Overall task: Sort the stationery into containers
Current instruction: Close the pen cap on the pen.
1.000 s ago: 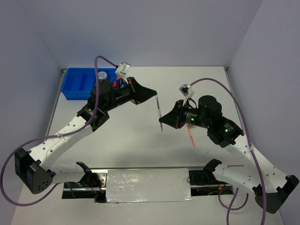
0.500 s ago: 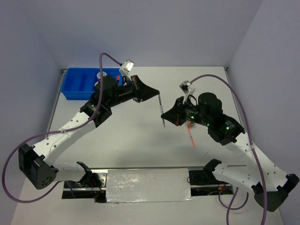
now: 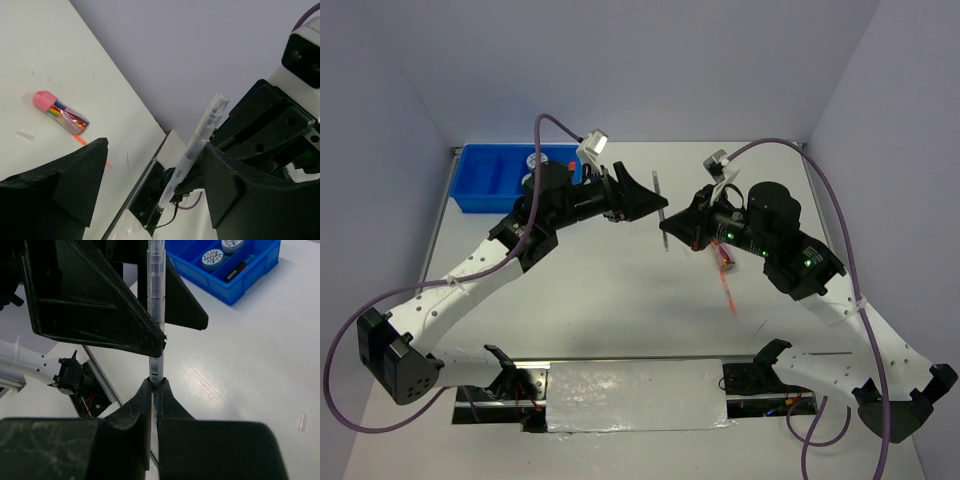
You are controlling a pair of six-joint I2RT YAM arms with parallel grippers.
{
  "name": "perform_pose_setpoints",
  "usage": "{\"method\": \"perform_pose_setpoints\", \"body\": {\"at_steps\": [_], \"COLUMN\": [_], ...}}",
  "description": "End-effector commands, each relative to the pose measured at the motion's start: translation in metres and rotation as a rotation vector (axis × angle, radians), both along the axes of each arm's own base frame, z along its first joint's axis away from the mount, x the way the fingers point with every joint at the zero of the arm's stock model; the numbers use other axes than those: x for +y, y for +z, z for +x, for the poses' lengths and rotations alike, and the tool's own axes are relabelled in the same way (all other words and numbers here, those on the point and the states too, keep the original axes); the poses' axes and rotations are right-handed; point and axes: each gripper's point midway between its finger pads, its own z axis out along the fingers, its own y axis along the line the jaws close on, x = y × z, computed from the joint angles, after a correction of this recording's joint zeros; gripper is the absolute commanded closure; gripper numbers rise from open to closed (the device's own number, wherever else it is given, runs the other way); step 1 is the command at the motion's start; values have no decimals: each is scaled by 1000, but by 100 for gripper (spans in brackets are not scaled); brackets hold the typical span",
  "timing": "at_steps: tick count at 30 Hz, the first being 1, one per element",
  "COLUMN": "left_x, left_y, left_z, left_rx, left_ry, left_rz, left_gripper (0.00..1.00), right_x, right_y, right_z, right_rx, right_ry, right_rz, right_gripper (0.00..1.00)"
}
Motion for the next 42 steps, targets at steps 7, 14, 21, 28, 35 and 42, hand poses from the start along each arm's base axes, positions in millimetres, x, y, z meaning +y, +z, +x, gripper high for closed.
{"method": "perform_pose_setpoints", "body": {"at_steps": [7,14,21,28,35,42], "left_x": [-1,-17,-25,-23,-19,-5], "left_y": [41,37,45,62,66,91], "left_z": [-16,-25,-42,-57,-45,-34], "left_rx": [-166,-179,-231,-320,-304,-343], "left_ry": [-63,-168,-298,-367,-284,-159], "left_rz": [-128,-129,-156,-175,-132,-104], "left_gripper": [32,71,100,100,80,4], "right_x": [6,12,23,27,25,22], "right_y": [41,45,46,38,32,26], "right_z": [-5,-4,-12,-9,-9,-11], "right_rx": [-83,-65,-46,-28,-13,1], "right_ry": [32,53,143,163,143,137], "right_rz": [96,106,113,120,117,110], "right_gripper": [100,100,72,69,100,100]}}
